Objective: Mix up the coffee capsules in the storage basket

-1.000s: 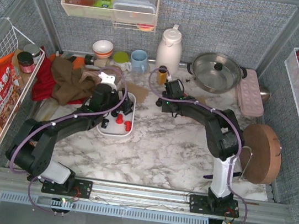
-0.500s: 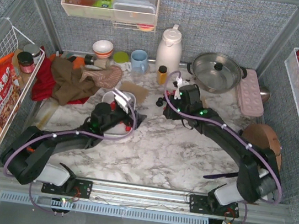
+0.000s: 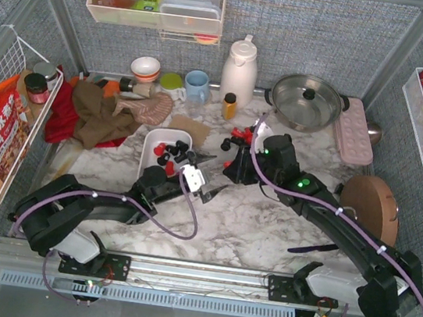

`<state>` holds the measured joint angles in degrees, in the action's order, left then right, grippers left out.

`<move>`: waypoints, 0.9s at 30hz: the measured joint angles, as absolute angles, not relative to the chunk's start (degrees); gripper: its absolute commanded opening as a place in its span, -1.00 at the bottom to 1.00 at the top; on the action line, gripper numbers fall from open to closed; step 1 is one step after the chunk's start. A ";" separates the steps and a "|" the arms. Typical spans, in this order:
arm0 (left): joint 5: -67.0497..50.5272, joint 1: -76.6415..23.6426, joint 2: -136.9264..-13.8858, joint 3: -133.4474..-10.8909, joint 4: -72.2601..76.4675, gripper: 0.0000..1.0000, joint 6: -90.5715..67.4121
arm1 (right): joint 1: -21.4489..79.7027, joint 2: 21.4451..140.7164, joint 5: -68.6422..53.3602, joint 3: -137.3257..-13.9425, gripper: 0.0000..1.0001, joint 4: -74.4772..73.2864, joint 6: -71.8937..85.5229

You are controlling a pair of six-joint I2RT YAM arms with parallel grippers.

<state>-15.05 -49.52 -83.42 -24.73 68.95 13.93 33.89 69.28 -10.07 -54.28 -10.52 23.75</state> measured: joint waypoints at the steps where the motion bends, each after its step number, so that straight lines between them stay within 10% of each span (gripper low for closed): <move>1: -15.05 -50.17 -83.77 -25.02 69.32 0.99 15.05 | 33.91 68.79 -10.28 -54.00 -0.45 -10.46 24.32; 8: -14.35 -52.99 -85.49 -26.50 70.28 0.97 19.73 | 34.83 67.46 -12.29 -52.31 -0.44 -9.50 27.16; 19: -12.53 -54.61 -85.84 -26.70 71.05 0.28 22.41 | 35.18 67.13 -13.08 -51.44 -0.37 -8.32 29.41; 27: -11.90 -54.72 -85.84 -26.02 71.09 0.13 22.94 | 35.22 67.09 -12.71 -51.77 0.04 -8.64 29.56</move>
